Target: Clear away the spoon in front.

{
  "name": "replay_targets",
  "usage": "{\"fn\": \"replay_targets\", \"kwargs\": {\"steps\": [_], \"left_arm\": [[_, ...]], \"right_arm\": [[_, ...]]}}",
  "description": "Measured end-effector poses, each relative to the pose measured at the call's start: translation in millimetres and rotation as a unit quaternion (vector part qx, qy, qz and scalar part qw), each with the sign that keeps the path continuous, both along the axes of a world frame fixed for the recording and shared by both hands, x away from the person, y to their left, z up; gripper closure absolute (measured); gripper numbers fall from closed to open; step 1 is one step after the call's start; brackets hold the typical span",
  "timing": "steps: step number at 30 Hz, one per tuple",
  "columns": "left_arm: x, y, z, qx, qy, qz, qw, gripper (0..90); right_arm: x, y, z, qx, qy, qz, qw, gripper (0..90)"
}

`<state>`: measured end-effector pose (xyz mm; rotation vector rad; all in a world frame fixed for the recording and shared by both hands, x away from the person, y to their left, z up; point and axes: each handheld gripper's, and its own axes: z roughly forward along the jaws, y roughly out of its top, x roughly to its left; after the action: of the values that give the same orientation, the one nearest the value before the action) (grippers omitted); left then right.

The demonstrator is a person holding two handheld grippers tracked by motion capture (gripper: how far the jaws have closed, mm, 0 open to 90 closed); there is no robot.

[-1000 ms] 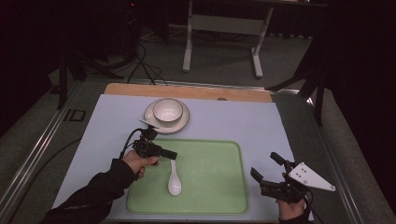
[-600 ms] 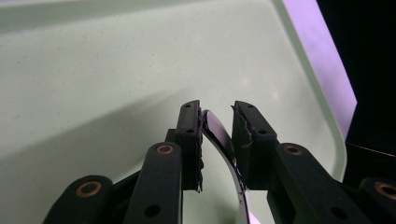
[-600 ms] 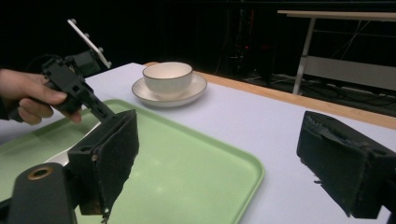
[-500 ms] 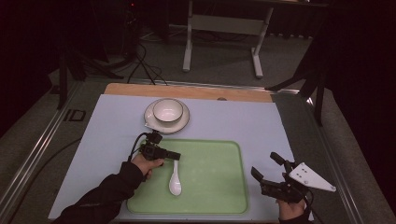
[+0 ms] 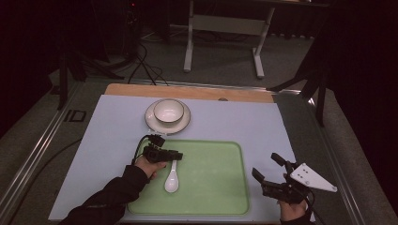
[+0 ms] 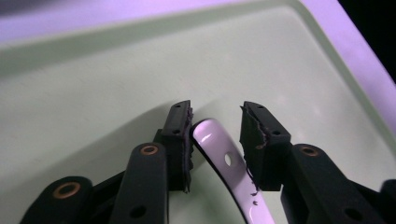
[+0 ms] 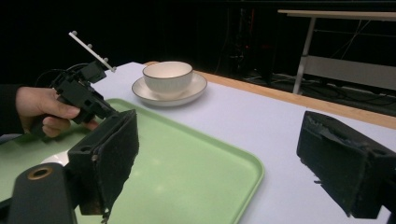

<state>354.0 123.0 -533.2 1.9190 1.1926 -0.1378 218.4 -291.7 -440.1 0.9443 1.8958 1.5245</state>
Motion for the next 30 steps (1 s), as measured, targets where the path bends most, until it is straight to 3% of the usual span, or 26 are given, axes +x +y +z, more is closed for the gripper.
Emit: {"fn": "replay_targets", "kwargs": {"steps": [10, 16, 20, 23, 27, 30], "left_arm": [[1.9, 1.0, 2.7, 0.033, -0.048, 0.012, 0.9982, 60.0], [4.7, 8.4, 10.3, 0.029, -0.058, 0.031, 0.9974, 57.2], [1.5, 13.1, 24.5, 0.02, -0.076, 0.021, 0.9967, 55.0], [-0.1, 17.8, 35.1, -0.013, -0.078, 0.005, 0.9968, 42.1], [-5.1, 25.1, 49.6, -0.026, -0.094, 0.005, 0.9952, 32.6], [-9.8, 31.3, 59.2, -0.047, -0.113, -0.002, 0.9924, 22.5]], "right_arm": [[0.5, -0.3, -0.3, 0.002, 0.001, 0.001, 1.0, 12.7], [0.5, -0.2, -0.4, 0.001, 0.001, 0.0, 1.0, 12.7], [0.9, -0.5, -0.5, 0.002, 0.002, -0.001, 1.0, 12.7], [0.9, -0.4, -0.5, 0.002, 0.001, -0.001, 1.0, 12.5], [1.0, -0.6, -0.6, 0.001, 0.002, -0.002, 1.0, 12.5], [1.3, -0.8, -0.8, 0.004, 0.005, -0.002, 1.0, 12.4]]}}
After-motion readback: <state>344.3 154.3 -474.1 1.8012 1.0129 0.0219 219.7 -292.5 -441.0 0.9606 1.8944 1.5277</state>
